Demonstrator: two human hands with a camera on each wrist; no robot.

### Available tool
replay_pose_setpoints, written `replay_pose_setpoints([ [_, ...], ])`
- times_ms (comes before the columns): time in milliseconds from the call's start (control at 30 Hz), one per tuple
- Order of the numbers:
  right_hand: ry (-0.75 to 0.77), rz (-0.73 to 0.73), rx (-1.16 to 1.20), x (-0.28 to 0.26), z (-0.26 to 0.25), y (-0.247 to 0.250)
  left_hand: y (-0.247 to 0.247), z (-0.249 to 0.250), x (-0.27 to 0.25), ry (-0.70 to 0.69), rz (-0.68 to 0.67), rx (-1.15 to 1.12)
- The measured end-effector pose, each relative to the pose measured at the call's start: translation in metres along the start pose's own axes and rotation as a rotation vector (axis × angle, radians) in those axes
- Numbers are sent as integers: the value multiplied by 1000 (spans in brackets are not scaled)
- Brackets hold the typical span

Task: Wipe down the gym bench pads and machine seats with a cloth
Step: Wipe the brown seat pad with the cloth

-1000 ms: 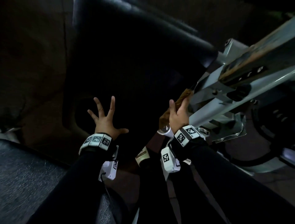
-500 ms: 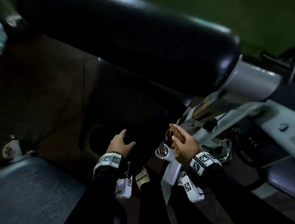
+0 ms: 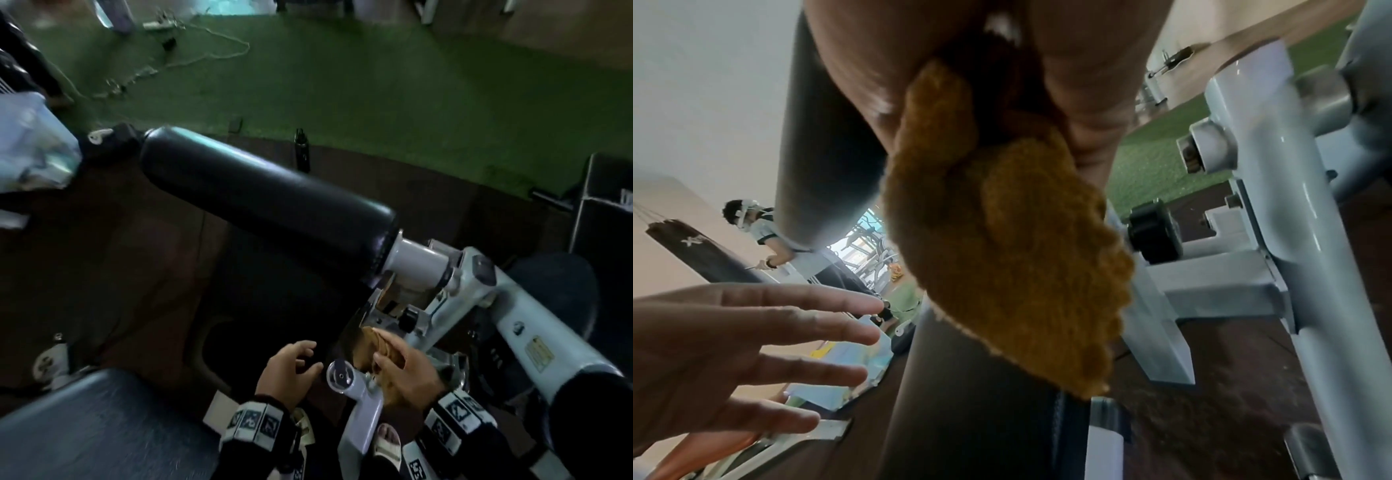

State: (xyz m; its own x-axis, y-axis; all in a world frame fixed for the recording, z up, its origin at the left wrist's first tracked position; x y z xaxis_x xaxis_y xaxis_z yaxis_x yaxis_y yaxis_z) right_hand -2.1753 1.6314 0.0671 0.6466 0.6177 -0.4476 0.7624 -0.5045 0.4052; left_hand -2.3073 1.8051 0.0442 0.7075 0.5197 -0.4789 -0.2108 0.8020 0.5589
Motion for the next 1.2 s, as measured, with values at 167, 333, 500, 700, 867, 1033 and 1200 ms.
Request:
replay_pose_setpoints([
  [167, 23, 13, 34, -26, -20, 23, 0, 27, -19, -37, -11, -11],
  [333, 89, -16, -65, -51, -35, 35, -3, 48, -36, -66, -18, -19],
  [500, 133, -53, -172, -68, -33, 46, -6, 61, -57, -91, 20, -15],
  [700, 149, -106, -215, -83, -28, 57, -19, 67, -82, -75, 62, -15],
  [867, 285, -183, -255, -98, -40, 46, -29, 65, -103, -34, 136, -75],
  [1033, 363, -287, -311, -115, -43, 27, -31, 51, -128, 26, 200, -114],
  [1200, 416, -307, -288, -123, -47, 21, -24, 34, -148, 72, 231, -113],
])
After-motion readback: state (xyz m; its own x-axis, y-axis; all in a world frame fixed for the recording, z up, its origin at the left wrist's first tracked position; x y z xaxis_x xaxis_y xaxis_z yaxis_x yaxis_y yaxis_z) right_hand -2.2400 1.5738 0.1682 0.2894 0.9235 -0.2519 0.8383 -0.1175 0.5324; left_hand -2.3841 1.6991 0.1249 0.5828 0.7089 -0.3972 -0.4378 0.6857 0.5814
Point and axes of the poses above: each hand's wrist, its own x-axis towards the middle knuckle, its own y-axis out of the back of the hand, z = x × y, the point moved 10 cm from there along x, towards the middle knuckle
